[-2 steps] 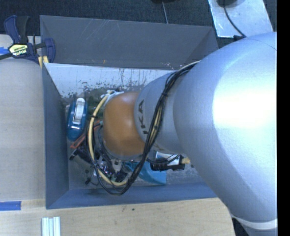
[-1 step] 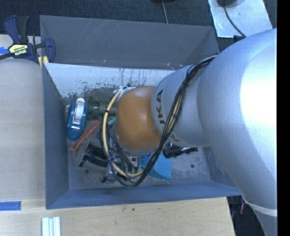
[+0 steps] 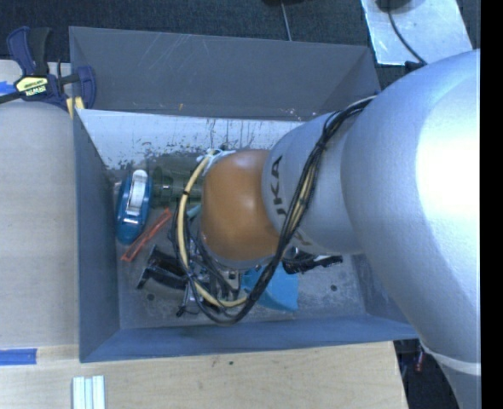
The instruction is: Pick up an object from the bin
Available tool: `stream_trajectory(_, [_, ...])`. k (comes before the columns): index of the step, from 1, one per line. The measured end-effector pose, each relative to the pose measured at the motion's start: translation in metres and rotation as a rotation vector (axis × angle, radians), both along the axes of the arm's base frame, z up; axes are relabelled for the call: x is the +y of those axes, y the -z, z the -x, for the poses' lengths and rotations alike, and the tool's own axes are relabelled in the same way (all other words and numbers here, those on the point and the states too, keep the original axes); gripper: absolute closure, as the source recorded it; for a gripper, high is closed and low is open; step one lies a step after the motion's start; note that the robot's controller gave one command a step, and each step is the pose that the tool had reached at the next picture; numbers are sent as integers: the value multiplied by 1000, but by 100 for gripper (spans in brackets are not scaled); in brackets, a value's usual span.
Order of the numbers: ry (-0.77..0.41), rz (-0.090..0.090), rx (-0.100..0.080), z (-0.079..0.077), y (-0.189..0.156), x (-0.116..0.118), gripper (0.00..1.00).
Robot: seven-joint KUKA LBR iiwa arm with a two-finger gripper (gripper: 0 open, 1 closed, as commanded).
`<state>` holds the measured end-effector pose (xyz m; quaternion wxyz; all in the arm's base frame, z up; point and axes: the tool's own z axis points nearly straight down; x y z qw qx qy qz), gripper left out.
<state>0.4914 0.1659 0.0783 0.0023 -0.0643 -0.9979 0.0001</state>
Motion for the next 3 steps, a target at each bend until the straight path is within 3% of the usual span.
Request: stream_trajectory(3, [3, 0, -2, 1, -22, -1, 100])
